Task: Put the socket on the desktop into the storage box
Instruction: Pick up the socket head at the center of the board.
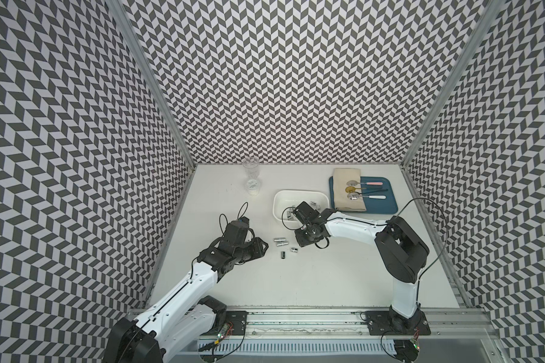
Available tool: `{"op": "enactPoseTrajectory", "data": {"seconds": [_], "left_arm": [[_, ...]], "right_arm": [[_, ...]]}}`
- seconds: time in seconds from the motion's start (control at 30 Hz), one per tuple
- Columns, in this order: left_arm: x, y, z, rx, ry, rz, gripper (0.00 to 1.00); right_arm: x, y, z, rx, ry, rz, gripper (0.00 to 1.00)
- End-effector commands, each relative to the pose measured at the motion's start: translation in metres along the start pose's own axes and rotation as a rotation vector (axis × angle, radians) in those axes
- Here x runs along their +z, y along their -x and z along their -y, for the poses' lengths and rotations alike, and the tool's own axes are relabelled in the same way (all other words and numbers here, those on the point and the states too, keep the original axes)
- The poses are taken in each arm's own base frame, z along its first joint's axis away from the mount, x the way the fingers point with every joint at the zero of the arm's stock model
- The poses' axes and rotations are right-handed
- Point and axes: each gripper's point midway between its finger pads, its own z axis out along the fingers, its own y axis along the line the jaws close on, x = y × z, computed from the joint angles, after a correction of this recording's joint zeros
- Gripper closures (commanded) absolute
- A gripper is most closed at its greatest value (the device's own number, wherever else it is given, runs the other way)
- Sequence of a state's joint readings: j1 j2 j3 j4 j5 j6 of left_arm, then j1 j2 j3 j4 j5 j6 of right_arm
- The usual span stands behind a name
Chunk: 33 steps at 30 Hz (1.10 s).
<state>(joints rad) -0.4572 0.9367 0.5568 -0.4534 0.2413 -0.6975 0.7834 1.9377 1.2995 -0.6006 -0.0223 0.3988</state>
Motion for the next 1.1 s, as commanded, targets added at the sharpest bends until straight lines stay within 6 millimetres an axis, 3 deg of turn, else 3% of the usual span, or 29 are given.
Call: {"op": "enactPoseTrajectory", "data": {"seconds": [0.0, 0.17, 0.33, 0.57, 1.07], "left_arm": [[0.0, 0.002, 0.0, 0.003, -0.009, 0.014, 0.67], [-0.001, 0.002, 0.001, 0.003, -0.011, 0.014, 0.67], [-0.001, 0.002, 0.0, 0.002, -0.01, 0.015, 0.67], [0.0, 0.002, 0.0, 0.002, -0.007, 0.014, 0.67], [0.001, 0.003, 0.0, -0.002, -0.004, 0.01, 0.67]], "right_arm": [[0.002, 0.01, 0.001, -0.009, -0.015, 0.017, 0.62], [0.004, 0.012, 0.0, -0.012, -0.014, 0.013, 0.66], [0.005, 0.01, -0.002, -0.016, -0.005, 0.005, 0.8], [-0.002, 0.012, -0.003, -0.018, 0.005, 0.016, 0.86], [-0.062, 0.036, -0.011, -0.009, 0.061, 0.142, 0.86]]}}
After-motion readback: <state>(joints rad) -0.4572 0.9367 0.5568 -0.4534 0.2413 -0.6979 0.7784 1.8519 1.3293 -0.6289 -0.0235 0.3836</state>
